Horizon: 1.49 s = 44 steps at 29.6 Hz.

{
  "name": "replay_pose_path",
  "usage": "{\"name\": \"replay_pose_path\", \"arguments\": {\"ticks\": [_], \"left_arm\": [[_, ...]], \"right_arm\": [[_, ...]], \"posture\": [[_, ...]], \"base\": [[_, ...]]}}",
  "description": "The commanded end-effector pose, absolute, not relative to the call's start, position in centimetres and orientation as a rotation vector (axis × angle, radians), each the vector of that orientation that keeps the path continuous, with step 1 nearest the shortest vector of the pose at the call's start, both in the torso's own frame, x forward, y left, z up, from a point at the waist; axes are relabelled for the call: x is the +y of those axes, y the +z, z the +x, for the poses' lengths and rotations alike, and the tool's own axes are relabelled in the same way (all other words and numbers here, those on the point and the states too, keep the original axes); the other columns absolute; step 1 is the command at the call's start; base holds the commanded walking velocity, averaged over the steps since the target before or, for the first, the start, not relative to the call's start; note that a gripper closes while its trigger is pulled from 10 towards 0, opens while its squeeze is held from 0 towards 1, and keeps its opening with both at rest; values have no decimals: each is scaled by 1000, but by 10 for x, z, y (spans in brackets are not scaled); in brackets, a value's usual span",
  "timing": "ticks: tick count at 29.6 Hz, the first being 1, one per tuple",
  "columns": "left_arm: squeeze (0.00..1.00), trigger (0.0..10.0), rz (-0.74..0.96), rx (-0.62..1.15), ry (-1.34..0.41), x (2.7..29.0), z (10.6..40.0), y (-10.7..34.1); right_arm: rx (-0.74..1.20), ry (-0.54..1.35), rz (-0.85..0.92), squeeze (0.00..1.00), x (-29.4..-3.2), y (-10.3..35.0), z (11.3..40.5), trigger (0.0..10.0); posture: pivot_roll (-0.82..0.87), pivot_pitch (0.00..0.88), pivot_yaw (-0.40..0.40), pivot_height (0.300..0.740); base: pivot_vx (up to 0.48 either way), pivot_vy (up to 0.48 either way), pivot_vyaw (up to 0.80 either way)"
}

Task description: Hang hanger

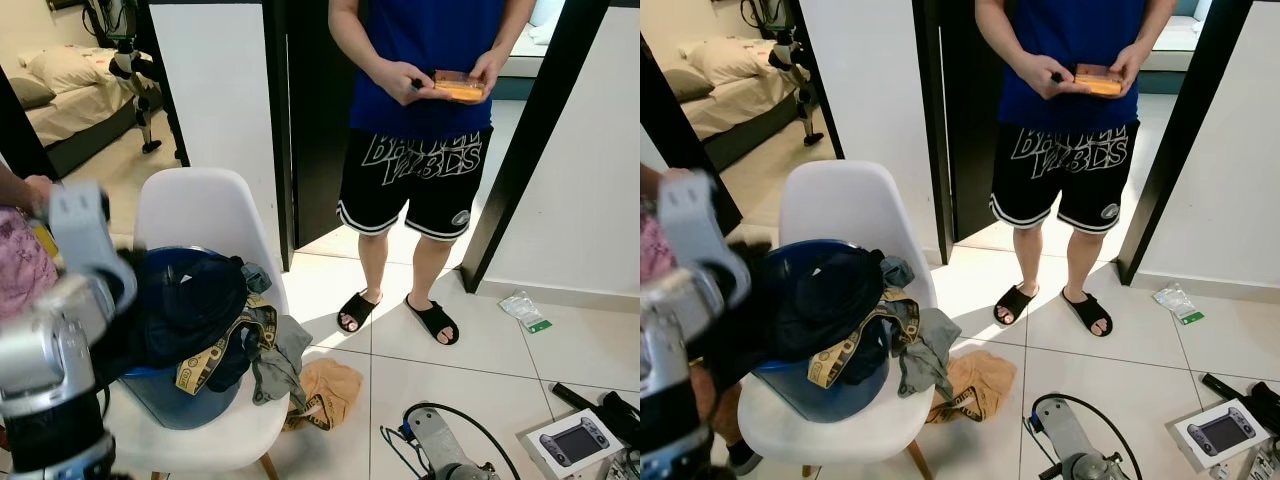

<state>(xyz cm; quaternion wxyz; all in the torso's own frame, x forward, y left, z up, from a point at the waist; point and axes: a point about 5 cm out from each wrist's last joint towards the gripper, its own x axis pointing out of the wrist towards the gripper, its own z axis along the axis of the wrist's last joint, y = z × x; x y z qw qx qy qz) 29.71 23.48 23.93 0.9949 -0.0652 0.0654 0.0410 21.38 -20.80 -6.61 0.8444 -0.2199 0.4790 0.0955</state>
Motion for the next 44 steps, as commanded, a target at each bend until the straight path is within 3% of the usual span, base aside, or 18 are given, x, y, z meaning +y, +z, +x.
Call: {"name": "replay_pose_path", "arguments": {"ticks": [1, 2, 3, 4, 5, 8, 11, 27, 28, 29, 30, 36, 44], "left_arm": [[0, 0, -146, 154, 66, 234, 299, 236], [0, 0, -159, 151, 64, 233, 300, 237], [0, 9765, -142, 181, 44, 226, 299, 229], [0, 9765, -142, 181, 44, 226, 299, 229], [1000, 10000, -107, 220, 12, 217, 297, 220], [1000, 10000, -21, 280, -49, 204, 293, 207], [1000, 10000, 179, 359, -86, 196, 287, 195], [1000, 10000, 200, 454, -167, 188, 283, 180], [365, 10000, 213, 463, -181, 188, 282, 178], [365, 10000, 213, 463, -181, 188, 282, 178], [0, 10000, 228, 456, -197, 189, 283, 177], [0, 10000, 303, 379, -280, 189, 288, 179], [0, 10000, 353, 291, -260, 194, 297, 189]], "right_arm": [[1007, 207, -460, 0, -206, -66, 214, 10000], [1007, 207, -460, 0, -206, -66, 214, 10000], [1006, 206, -459, 0, -206, -66, 214, 10000], [1006, 206, -459, 0, -206, -66, 214, 10000], [1006, 205, -458, 0, -206, -66, 214, 10000], [1005, 204, -458, 0, -206, -66, 214, 10000], [1005, 205, -458, 0, -206, -66, 215, 10000], [1004, 208, -463, 0, -205, -66, 215, 10000], [1005, 208, -464, 0, -205, -66, 215, 10000], [1005, 208, -464, 0, -205, -66, 215, 10000], [1005, 208, -465, 0, -205, -66, 215, 10000], [1007, 210, -468, 0, -206, -66, 214, 10000], [1008, 206, -468, 0, -206, -66, 214, 10000]], "posture": [[25, 0, 14, 740], [24, 0, 17, 740], [24, 0, 17, 740], [24, 0, 17, 740], [21, 0, 18, 740], [20, 0, 16, 740], [24, 0, 17, 740], [23, 0, 21, 740], [23, 0, 20, 740], [23, 0, 20, 740], [23, 0, 20, 740], [22, 0, 18, 740], [15, 0, 17, 740]], "base": [[0, 0, 0], [0, 0, 0], [0, 0, 0], [0, 0, 0], [0, 0, 0], [0, 0, 0], [0, 0, 0], [0, 0, 0], [0, 0, 0], [0, 0, 0], [0, 0, 0], [0, 0, 0], [0, 0, 0]]}}
